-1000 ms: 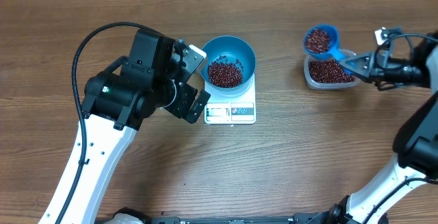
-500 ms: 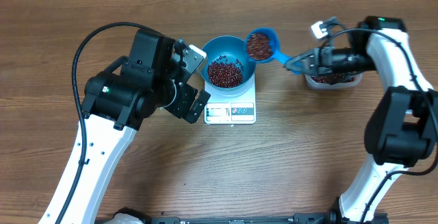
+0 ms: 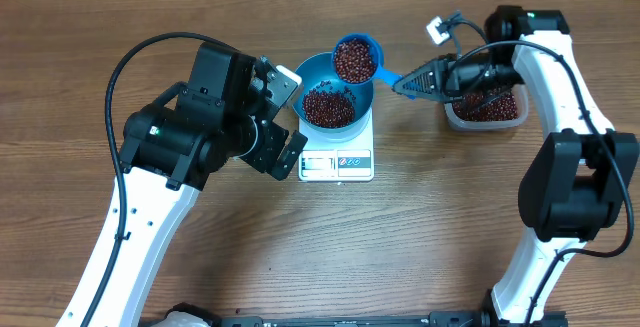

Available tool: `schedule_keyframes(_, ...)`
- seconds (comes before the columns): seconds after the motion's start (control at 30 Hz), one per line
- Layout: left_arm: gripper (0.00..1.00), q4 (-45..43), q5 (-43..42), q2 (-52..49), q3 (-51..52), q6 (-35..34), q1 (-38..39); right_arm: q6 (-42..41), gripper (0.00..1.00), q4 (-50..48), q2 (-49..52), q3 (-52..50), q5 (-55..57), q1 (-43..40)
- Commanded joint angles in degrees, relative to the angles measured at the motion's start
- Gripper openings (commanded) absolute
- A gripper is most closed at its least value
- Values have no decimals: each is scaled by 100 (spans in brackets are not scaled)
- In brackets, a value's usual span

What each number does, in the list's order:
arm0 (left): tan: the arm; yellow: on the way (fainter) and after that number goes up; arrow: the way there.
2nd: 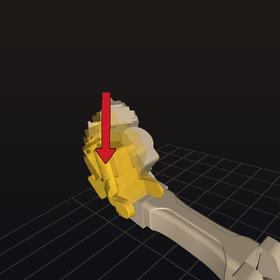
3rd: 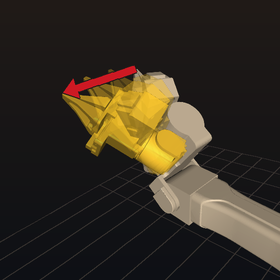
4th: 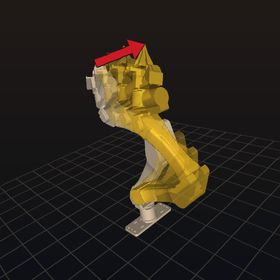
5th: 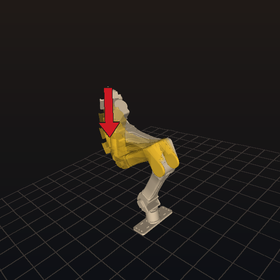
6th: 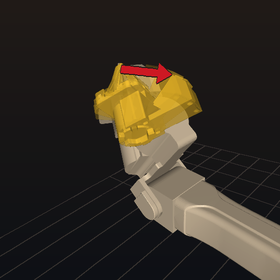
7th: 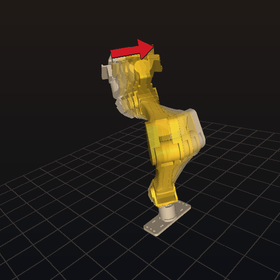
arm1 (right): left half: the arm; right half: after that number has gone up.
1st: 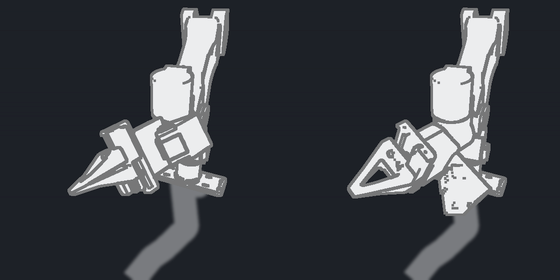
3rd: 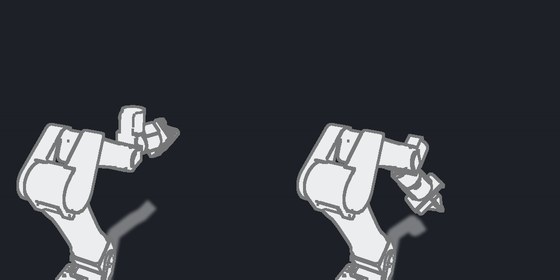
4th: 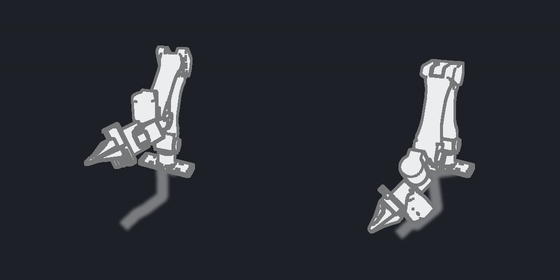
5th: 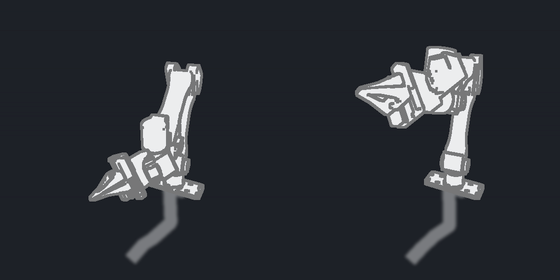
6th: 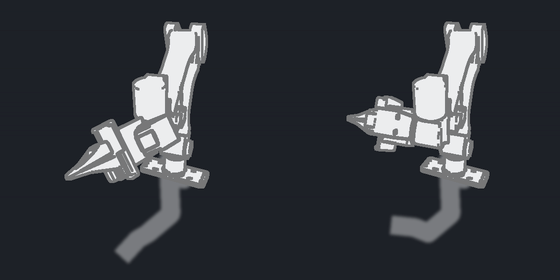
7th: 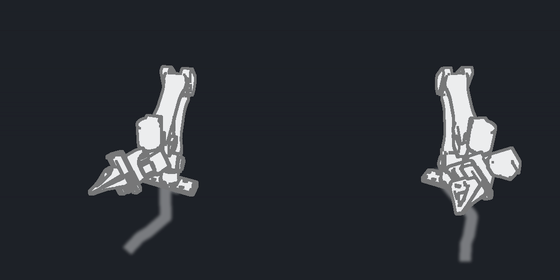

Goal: Scoop item into bowl and weigh 150g on scale
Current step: 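Carry the filled blue scoop left over the teal bowl, then tilt the scoop to pour beans into the teal bowl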

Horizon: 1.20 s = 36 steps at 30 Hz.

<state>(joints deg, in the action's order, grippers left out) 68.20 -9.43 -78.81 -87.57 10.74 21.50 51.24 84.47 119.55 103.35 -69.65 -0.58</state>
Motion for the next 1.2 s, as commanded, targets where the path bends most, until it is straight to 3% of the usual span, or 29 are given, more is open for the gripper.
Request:
schedule_keyframes(0.0, 100, 15, -46, -26, -33, 85, -11, -109, 4, -337, -17, 190, 212, 247)
schedule_keyframes(0.13, 99, 15, -46, -26, -33, 85, -11, -824, 4, -994, -17, 190, 798, 459)
schedule_keyframes(0.4, 100, 15, -46, -26, -33, 85, -11, -949, 4, -1462, -20, 205, 964, 584)
schedule_keyframes(1.17, 100, 15, -48, -26, -33, 85, -11, -970, 4, -1200, -223, 638, 1967, 588)
